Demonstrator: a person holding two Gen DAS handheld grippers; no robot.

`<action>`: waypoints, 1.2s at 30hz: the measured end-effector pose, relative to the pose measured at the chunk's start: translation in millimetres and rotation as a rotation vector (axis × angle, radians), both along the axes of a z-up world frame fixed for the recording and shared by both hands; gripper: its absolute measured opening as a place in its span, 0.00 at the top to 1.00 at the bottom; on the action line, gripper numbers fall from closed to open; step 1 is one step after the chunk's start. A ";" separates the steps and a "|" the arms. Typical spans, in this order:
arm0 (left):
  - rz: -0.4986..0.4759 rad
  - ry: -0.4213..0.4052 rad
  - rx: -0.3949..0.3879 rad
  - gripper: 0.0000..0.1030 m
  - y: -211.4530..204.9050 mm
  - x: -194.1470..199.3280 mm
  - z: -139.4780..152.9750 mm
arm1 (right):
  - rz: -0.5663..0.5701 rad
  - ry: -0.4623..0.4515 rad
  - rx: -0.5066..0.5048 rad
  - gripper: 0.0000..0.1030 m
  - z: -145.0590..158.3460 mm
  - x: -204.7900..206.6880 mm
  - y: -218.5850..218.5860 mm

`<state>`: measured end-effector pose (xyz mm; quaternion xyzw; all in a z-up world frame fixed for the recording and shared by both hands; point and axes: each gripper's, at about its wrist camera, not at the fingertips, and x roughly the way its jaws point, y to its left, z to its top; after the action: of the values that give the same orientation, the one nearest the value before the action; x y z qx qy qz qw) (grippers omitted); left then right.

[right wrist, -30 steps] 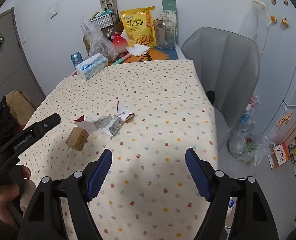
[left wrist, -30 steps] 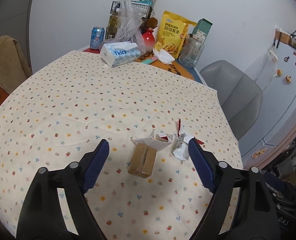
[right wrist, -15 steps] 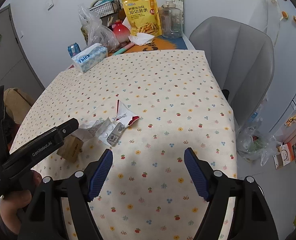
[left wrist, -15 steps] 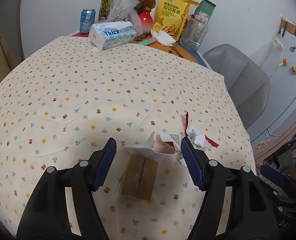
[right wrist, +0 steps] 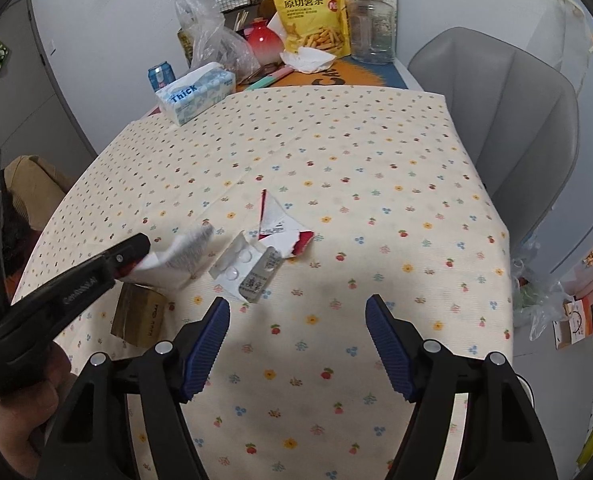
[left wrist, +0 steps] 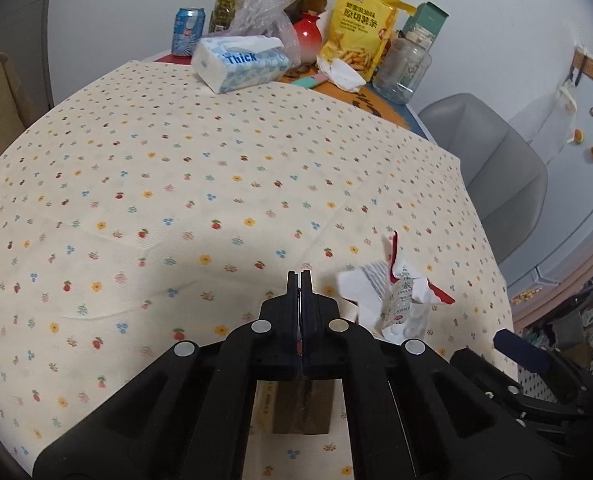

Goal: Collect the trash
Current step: 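Grasp the small brown cardboard box with the left gripper while the right gripper grasps the white blister pack, then carry the cardboard box and blister pack in both grippers over the bin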

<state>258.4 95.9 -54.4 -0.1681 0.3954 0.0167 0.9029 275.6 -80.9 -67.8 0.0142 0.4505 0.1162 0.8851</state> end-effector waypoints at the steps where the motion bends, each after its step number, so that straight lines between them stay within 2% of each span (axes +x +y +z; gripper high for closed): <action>1: 0.005 -0.005 -0.003 0.98 3.6 -0.6 1.3 | 0.004 0.003 -0.001 0.33 -1.3 1.6 3.3; 8: 0.067 -0.030 -0.005 0.98 30.7 -9.9 8.0 | 0.031 0.018 -0.002 0.40 -10.9 11.4 24.7; 12: 0.103 -0.027 0.010 0.98 37.7 -8.6 3.4 | 0.037 0.017 -0.021 0.48 -19.1 20.8 32.4; 14: 0.104 -0.021 0.005 0.98 37.7 -7.0 -0.4 | 0.038 0.033 -0.012 0.58 -25.8 26.0 33.8; 16: 0.102 -0.015 0.005 0.98 35.8 -4.7 -3.6 | 0.046 0.054 -0.009 0.80 -32.5 29.5 35.0; 18: 0.103 -0.012 0.009 0.98 33.2 -3.7 -4.9 | 0.056 0.058 -0.007 0.91 -33.8 29.4 35.9; 25: 0.099 -0.025 0.012 0.98 21.2 -12.1 0.3 | 0.071 0.030 0.007 0.92 -19.3 8.6 30.1; 36: 0.100 -0.079 0.028 0.98 2.3 -48.6 24.5 | 0.055 -0.012 0.055 0.92 4.2 -37.1 4.0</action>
<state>209.7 98.2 -29.8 -0.1757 0.3504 0.0608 0.9180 238.5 -76.9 -63.5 0.0254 0.4422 0.1527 0.8834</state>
